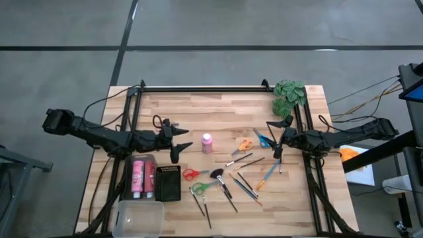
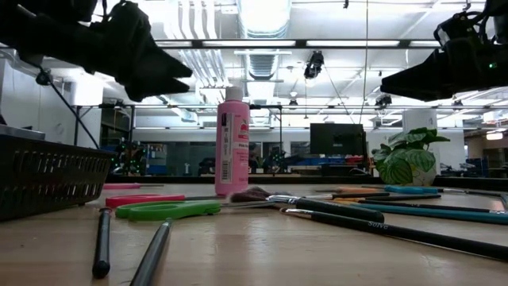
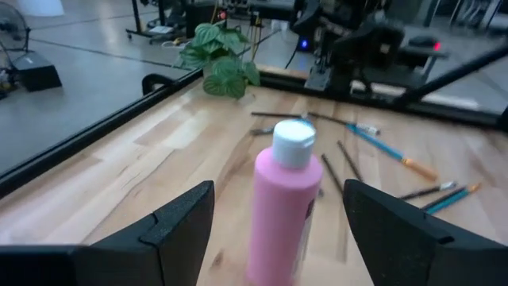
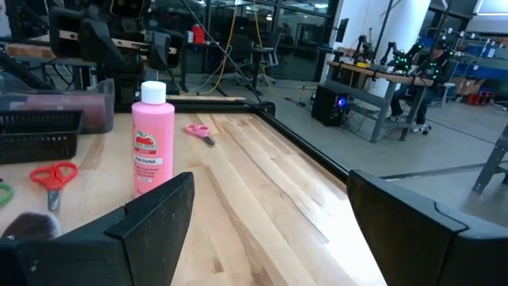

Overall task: Pick & Place Paint Supplies
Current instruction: Put the pink paint bottle into the gray bin

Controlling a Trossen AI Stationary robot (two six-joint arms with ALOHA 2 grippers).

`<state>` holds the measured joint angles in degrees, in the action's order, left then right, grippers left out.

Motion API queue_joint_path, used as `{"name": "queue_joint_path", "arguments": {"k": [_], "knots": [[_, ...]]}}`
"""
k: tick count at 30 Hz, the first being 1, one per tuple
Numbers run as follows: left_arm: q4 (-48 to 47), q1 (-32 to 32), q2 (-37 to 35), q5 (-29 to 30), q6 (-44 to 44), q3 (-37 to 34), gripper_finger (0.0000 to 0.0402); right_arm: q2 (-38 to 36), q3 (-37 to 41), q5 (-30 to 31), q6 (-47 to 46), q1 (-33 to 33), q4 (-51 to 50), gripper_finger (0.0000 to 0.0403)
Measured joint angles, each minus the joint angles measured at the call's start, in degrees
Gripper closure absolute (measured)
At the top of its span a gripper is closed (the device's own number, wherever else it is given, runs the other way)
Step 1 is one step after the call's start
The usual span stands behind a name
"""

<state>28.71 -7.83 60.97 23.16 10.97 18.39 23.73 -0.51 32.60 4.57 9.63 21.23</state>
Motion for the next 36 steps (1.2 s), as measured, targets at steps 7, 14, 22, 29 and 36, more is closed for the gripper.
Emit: {"name": "queue_joint_path", "arguments": {"k": [7, 14, 22, 29, 36], "knots": [[5.72, 0.00, 4.62, -0.46, -1.32, 0.02, 0.0119, 0.02, 0.00, 0.01, 0.12, -0.01, 0.00, 0.0074], [5.80, 0.00, 10.54, -0.46, 1.98, 0.15, 0.0119, 0.02, 0.00, 0.02, -0.01, 0.00, 0.00, 0.0074], [16.16, -2.12, 16.96, -0.83, -1.87, 0.42, 0.0119, 0.04, 0.00, 0.02, 0.00, 0.00, 0.00, 0.0074], [18.50, -2.32, 21.65, -0.74, -3.68, 0.44, 0.0119, 0.04, 0.00, 0.04, 0.12, -0.02, 0.00, 0.0074], [21.97, -1.34, 25.16, 0.40, -3.86, 0.44, 0.0119, 0.04, 0.00, 0.04, 0.00, -0.02, 0.00, 0.0074]]}}
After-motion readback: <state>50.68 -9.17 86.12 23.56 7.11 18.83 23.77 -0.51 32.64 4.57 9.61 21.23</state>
